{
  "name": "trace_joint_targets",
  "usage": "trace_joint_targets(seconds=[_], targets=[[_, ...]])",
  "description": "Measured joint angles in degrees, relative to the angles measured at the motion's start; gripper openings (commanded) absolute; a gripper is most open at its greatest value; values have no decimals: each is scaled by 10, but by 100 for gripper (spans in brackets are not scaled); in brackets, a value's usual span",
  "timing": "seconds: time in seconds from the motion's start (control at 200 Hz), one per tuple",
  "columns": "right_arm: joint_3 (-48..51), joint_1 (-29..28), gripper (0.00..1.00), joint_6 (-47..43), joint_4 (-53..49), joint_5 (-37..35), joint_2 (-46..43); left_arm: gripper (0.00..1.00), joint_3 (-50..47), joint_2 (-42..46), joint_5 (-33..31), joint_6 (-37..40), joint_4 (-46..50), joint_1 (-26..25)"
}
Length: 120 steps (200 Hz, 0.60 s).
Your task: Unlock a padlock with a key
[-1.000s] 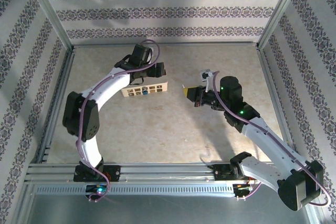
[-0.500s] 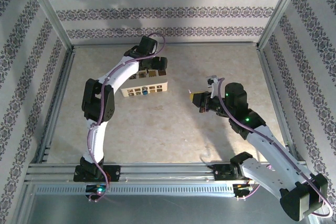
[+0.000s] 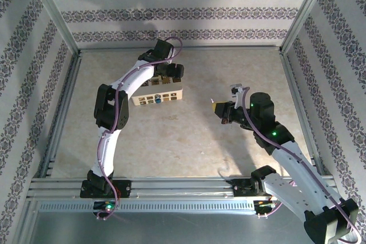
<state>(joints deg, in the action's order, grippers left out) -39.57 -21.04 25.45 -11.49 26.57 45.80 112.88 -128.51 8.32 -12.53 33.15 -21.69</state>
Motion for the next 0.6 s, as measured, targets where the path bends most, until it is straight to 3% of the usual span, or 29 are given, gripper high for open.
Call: trace_joint_targets(seconds=[0.6], targets=[[10, 105, 0, -1, -38, 30, -23, 86, -93, 61, 9, -19, -29, -109]])
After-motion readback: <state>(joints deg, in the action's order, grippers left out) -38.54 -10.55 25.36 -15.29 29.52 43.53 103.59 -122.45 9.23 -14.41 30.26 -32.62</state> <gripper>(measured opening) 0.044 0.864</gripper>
